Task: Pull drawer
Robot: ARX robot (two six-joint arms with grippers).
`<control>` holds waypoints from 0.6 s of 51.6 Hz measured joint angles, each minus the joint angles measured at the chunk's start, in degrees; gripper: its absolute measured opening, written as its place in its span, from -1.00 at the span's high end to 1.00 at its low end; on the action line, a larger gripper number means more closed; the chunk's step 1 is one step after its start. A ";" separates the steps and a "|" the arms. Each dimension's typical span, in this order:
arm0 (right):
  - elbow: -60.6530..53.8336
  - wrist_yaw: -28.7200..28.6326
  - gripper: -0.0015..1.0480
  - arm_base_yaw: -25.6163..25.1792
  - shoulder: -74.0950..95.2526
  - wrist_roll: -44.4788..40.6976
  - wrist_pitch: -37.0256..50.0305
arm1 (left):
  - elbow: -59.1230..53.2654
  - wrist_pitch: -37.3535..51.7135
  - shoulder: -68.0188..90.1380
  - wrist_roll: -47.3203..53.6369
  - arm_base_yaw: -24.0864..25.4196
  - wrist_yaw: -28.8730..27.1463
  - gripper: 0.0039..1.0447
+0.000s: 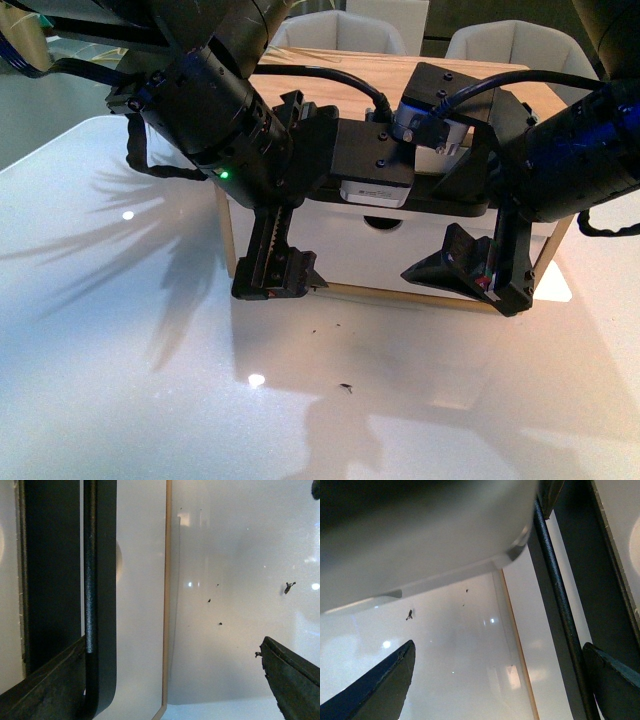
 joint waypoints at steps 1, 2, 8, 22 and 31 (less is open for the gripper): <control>0.00 -0.09 -0.83 0.00 -0.02 -0.11 -0.26 | -0.02 -0.11 -0.02 0.00 0.00 0.17 -0.87; 0.00 -0.20 -0.83 -0.02 -0.02 -0.13 -0.39 | -0.04 -0.17 -0.04 -0.02 0.00 0.26 -0.87; 0.00 -1.27 -0.83 -0.22 -0.35 -0.44 -1.99 | -0.44 -0.94 -0.50 0.00 0.02 0.83 -0.87; -2.97 -4.55 -0.83 -0.37 -3.37 -1.62 -4.52 | -4.92 -2.82 -4.11 1.49 0.02 2.38 -0.87; -7.04 -5.81 -0.83 0.37 -6.86 -1.88 -4.90 | -10.54 -2.93 -8.22 3.41 0.02 3.76 -0.87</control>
